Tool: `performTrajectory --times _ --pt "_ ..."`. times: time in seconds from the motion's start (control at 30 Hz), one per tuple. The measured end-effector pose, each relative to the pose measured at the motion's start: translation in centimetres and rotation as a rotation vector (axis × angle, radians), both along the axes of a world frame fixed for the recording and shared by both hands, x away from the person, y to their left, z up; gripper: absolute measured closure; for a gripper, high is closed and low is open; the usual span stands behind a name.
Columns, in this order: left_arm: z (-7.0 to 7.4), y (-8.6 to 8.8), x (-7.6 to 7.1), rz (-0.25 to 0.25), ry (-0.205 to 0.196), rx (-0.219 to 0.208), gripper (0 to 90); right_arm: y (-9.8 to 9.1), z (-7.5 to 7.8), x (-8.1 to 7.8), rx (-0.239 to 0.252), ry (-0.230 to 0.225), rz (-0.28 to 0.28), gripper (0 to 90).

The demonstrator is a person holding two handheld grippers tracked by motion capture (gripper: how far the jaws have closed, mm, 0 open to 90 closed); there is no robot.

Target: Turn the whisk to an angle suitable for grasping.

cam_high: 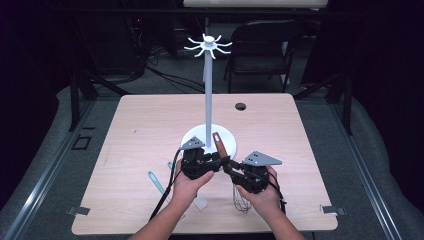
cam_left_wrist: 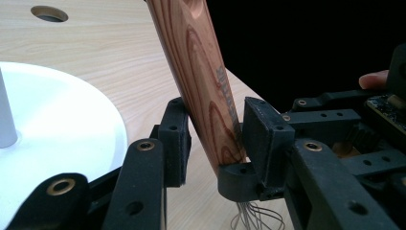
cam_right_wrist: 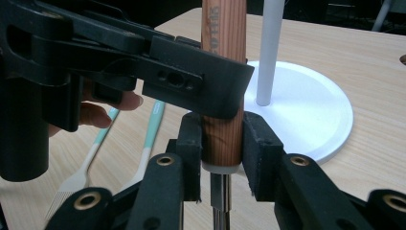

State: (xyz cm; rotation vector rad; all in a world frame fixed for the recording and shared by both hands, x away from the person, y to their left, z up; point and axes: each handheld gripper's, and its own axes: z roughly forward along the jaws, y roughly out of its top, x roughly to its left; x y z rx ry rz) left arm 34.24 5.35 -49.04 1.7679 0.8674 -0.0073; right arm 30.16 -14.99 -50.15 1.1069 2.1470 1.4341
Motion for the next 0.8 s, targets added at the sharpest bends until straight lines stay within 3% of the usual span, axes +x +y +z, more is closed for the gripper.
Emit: performTrajectory --times 0.33,0.37,0.53,0.7,0.73,0.8 --pt "-0.1 -0.1 0.1 0.008 -0.002 -0.006 63.5 -0.2 -0.1 0.0 0.012 0.004 0.002 68.4" --pt "-0.1 0.0 0.2 0.009 0.002 -0.008 63.4 -0.4 0.0 0.0 0.037 0.015 0.012 65.3" --pt "-0.1 0.4 0.5 0.011 0.012 -0.019 64.0 -1.7 0.5 -0.5 0.041 0.011 0.01 64.6" --pt "0.1 0.7 0.5 0.007 0.015 -0.035 65.1 -3.4 1.1 -0.6 0.059 -0.005 -0.022 64.5" --pt "0.3 0.7 0.4 -0.003 0.018 -0.048 66.2 -4.4 1.1 -0.3 0.084 -0.013 -0.058 64.1" --pt "0.6 0.6 0.1 -0.017 0.013 -0.057 67.3 -5.6 1.0 0.2 0.087 -0.003 -0.101 63.8"
